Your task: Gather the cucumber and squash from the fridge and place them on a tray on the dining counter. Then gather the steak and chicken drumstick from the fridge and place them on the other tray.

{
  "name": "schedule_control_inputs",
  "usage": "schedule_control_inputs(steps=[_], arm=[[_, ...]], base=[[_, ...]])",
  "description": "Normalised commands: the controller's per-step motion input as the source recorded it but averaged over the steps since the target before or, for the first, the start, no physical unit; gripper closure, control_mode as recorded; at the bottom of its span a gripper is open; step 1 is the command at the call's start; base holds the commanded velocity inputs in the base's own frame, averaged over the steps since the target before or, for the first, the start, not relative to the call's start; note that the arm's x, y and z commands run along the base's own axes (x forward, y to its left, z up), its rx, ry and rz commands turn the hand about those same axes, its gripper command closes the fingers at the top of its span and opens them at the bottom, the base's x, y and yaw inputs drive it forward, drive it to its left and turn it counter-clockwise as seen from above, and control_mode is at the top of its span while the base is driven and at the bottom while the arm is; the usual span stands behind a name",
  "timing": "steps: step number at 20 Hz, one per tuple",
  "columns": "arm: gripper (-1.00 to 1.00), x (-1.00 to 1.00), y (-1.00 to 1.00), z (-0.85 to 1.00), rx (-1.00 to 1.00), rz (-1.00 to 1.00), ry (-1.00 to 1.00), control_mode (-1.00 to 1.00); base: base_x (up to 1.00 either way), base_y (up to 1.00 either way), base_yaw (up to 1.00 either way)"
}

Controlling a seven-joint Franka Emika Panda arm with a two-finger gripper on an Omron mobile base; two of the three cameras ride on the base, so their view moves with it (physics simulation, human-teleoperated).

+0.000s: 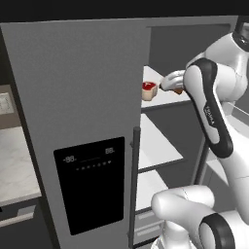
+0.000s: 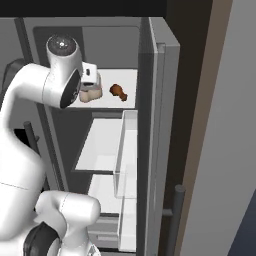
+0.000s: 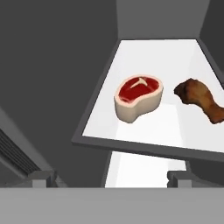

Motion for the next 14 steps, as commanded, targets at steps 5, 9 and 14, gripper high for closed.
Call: schedule_control_inputs(steps=[5,9,14], arm=[[-1.00,0.33,0.00,-0.17,0.00,0.00,0.00,-1.00],[-1.00,0.18,0.00,-0.20,0.00,0.00,0.02,-1.00],[-1.00,0.24,0.00,-0.15,0.00,0.00,0.08,-1.00]], base=[[0.00,0.00,0.00],[0.00,0.00,0.00],[0.00,0.00,0.00]])
